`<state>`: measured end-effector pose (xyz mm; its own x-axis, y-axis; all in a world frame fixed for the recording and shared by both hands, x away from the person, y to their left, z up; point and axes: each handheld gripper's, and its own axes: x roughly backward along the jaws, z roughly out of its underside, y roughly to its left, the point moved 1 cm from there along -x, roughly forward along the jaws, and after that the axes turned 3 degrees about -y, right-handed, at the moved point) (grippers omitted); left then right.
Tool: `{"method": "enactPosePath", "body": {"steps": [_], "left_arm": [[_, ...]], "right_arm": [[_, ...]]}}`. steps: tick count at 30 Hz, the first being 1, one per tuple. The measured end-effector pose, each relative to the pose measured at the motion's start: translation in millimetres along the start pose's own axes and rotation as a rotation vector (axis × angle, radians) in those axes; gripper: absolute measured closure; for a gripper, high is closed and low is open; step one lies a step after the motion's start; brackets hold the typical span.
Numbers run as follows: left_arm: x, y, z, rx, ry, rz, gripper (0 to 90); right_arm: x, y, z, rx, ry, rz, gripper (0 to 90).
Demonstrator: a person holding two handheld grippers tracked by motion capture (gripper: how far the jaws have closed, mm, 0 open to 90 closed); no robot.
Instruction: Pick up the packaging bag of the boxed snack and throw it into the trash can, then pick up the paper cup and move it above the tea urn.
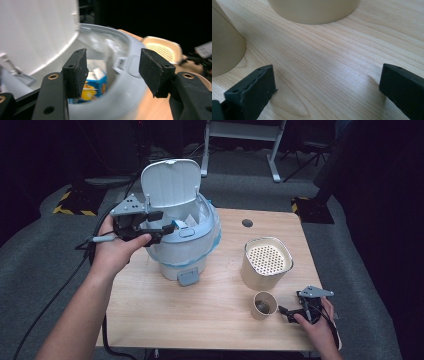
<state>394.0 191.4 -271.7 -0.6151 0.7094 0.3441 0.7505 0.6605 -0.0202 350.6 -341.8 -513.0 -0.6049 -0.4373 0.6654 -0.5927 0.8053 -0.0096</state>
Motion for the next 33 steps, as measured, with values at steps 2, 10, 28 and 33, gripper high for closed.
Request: {"method": "enactPosePath", "body": {"steps": [2,10,28,33], "left_arm": [[5.3,-7.2,2.8,-0.010,-0.012,0.038,39.6],[18.5,-26.7,28.3,-0.027,-0.028,0.097,38.2],[6.0,-45.0,120.6,-0.008,-0.025,0.187,37.9],[3.4,-43.0,144.6,0.030,-0.022,0.207,37.9]], "right_arm": [[0.0,0.0,0.0,0.000,0.001,0.000,0.8],[11.9,2.3,-2.3,0.038,-0.022,-0.049,25.7],[28.2,34.5,-4.9,0.183,-0.058,-0.239,27.4],[26.6,43.1,-7.3,0.201,-0.057,-0.262,24.8]]}}
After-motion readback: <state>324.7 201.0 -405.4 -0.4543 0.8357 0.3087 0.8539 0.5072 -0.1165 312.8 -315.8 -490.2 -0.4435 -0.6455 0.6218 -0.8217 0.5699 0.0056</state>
